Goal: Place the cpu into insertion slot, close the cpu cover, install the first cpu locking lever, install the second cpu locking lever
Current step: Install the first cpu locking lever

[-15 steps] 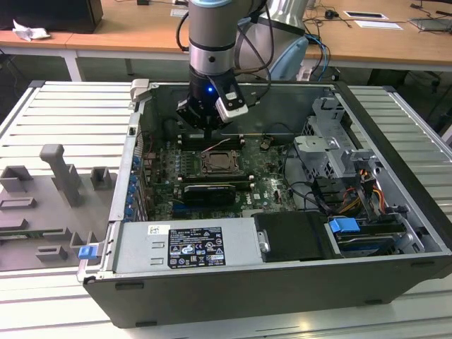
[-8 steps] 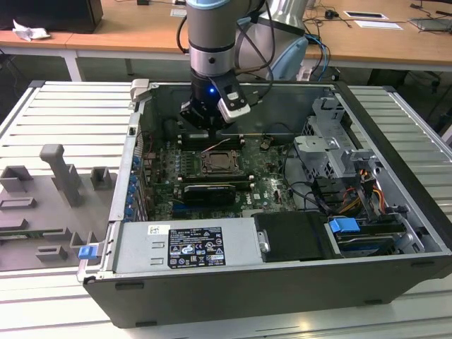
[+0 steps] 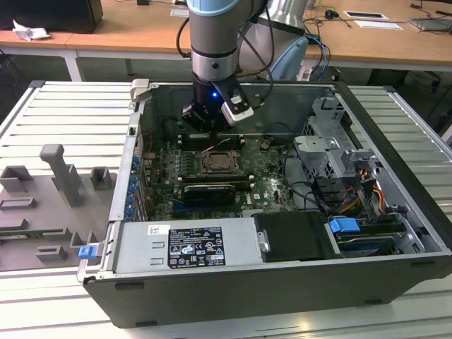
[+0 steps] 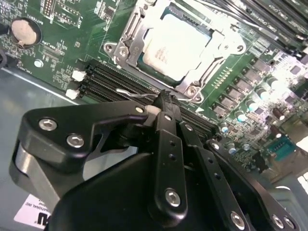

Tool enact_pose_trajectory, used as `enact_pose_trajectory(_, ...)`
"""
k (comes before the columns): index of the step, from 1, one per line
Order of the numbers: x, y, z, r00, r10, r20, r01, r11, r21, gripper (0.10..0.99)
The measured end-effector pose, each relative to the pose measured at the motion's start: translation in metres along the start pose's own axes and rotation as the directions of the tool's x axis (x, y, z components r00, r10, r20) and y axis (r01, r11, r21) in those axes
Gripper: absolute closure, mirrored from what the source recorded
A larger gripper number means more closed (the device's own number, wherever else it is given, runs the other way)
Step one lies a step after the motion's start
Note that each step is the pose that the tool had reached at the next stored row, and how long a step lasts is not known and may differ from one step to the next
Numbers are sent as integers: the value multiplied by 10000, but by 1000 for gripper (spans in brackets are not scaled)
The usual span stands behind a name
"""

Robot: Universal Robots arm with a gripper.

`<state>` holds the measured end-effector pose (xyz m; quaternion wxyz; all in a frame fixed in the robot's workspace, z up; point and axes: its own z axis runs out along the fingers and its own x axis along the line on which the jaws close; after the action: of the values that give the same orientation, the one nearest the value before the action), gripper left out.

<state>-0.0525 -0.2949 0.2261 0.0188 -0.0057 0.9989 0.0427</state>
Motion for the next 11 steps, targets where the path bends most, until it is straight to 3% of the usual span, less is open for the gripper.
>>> enact_pose_trajectory(2,-8,9,7,9999,-105,-7,105,9999,-55,980)
enact_pose_trajectory(11,-73,41,32,9999,-143,-10,143,9999,-62,980)
